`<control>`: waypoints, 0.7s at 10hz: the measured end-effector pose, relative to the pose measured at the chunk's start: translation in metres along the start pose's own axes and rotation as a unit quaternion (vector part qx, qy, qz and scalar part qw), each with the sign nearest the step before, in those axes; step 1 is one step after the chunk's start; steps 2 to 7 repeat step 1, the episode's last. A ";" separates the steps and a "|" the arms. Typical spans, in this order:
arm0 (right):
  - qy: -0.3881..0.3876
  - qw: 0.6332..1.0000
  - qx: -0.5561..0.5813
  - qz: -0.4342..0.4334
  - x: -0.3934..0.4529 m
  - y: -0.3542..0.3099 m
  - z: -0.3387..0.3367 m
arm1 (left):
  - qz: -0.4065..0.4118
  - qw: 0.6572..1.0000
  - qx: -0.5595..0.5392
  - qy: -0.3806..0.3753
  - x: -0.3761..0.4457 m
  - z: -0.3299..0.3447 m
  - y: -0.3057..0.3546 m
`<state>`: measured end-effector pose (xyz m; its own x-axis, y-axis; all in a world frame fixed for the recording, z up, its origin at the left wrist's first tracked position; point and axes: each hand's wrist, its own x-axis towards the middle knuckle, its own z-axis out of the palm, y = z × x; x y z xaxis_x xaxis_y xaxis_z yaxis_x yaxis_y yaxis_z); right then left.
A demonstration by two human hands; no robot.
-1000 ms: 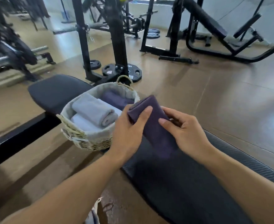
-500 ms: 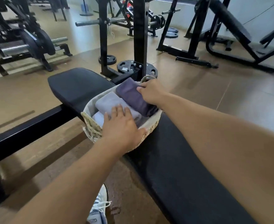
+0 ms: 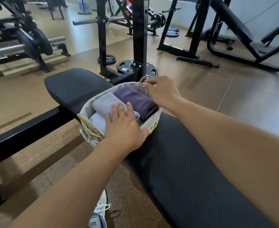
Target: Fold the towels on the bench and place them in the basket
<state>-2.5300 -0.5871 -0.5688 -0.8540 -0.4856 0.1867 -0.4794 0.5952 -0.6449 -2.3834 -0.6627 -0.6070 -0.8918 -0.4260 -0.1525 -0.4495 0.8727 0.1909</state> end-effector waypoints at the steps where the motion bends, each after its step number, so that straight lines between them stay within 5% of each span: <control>1: 0.056 0.997 0.047 -0.016 -0.026 0.007 -0.025 | 0.023 1.000 0.002 0.015 -0.001 0.000 0.008; 7: 0.056 0.997 0.047 -0.016 -0.026 0.007 -0.025 | 0.023 1.000 0.002 0.015 -0.001 0.000 0.008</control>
